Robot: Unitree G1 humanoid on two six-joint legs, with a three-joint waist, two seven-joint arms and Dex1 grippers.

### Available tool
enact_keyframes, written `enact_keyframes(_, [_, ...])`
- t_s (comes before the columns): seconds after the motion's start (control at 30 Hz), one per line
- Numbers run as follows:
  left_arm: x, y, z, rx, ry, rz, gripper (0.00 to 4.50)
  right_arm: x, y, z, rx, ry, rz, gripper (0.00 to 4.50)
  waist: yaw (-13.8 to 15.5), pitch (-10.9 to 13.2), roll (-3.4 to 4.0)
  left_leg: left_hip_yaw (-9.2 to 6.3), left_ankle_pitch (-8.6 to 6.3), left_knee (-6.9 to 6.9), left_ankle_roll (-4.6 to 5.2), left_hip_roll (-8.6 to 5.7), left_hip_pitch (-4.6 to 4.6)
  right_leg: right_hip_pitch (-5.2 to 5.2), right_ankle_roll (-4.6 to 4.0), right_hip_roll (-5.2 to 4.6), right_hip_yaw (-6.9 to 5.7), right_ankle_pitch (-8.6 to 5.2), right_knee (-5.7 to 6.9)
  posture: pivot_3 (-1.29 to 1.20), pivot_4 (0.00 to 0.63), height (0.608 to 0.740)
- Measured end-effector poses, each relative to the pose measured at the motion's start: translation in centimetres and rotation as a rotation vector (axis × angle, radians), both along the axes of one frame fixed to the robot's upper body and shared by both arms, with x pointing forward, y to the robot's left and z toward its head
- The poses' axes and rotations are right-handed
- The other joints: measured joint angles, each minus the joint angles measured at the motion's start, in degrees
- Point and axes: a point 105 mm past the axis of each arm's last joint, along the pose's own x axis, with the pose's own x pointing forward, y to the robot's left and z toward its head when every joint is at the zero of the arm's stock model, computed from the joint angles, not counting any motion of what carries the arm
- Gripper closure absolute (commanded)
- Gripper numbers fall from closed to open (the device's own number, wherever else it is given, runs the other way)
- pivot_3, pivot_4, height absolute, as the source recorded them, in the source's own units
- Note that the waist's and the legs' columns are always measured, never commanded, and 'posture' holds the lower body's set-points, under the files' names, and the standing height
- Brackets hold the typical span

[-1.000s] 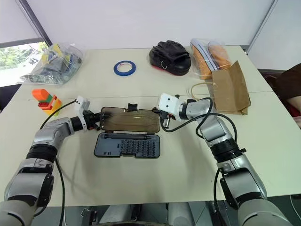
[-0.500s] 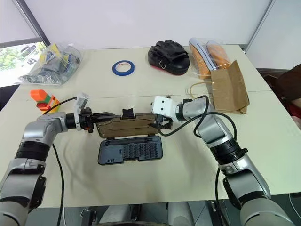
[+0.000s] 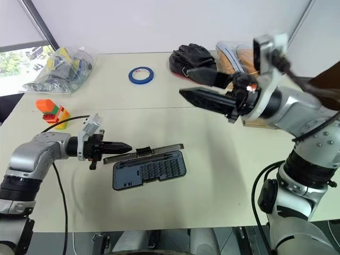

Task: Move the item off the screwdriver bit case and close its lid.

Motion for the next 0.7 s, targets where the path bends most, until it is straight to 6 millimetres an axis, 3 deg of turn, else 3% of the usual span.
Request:
enact_keyframes(0.07, [-2.4, -0.2, -1.3, 0.073, 0.038, -0.103, 4.5, -0.5, 0.7, -2.6, -0.134, 0.039, -0.005, 0.06, -0.11, 0.0, 0.08, 0.11, -0.02, -0.07, 0.03, 0.03, 0.07, -0.01, -0.01, 0.03, 0.07, -0.02, -0.03, 0.0, 0.15, 0.74])
enact_keyframes(0.13, [-2.9, -0.2, -1.6, 0.086, 0.059, -0.13, 4.5, -0.9, 1.2, -6.2, -0.285, 0.103, 0.005, 0.06, 0.25, 0.05, 0.07, 0.1, -0.01, 0.03, 0.04, 0.02, 0.0, -0.02, 0.0, 0.05, -0.01, -0.01, -0.01, 0.0, 0.15, 0.74])
enact_keyframes(0.2, [-1.3, -0.2, -0.1, 0.05, 0.027, -0.082, 4.5, -1.5, 1.9, -8.6, -0.384, 0.114, 0.043, 0.06, 0.77, 0.08, 0.04, 0.01, -0.01, 0.28, 0.05, -0.02, -0.14, 0.04, 0.03, 0.08, -0.22, -0.01, -0.01, 0.0, 0.15, 0.74])
enact_keyframes(0.4, [3.6, 0.9, 5.8, -0.026, -0.171, 0.079, 4.5, -2.7, 4.1, -12.4, -0.466, 0.121, 0.134, 0.06, 0.28, 0.09, 0.0, 0.01, -0.08, 0.8, 0.17, -0.04, -0.17, 0.24, 0.23, 0.11, -0.29, 0.1, 0.01, 0.0, 0.15, 0.74])
enact_keyframes(0.47, [4.9, 1.2, 5.8, 0.0, -0.21, 0.104, 4.5, -3.3, 5.0, -13.5, -0.485, 0.126, 0.172, 0.86, 0.13, 0.08, 0.03, 0.03, -0.07, 0.8, 0.16, -0.03, -0.15, 0.2, 0.23, 0.14, -0.25, 0.1, 0.06, 0.0, 0.15, 0.74])
enact_keyframes(0.6, [7.1, 1.4, 2.0, 0.109, -0.192, 0.12, 4.5, -4.5, 6.3, -15.2, -0.525, 0.122, 0.224, 2.88, 0.46, 0.08, -0.01, 0.02, -0.07, 0.82, 0.14, -0.05, -0.19, 0.18, 0.21, 0.12, -0.25, 0.11, 0.1, 0.0, 0.15, 0.74])
enact_keyframes(0.7, [8.2, 0.4, -0.8, 0.161, -0.159, 0.078, 4.5, -5.5, 7.4, -16.3, -0.545, 0.129, 0.266, 4.43, 0.73, 0.08, -0.02, -0.02, -0.07, 0.9, 0.16, -0.1, -0.28, 0.16, 0.23, 0.1, -0.27, 0.12, 0.07, 0.0, 0.15, 0.74])
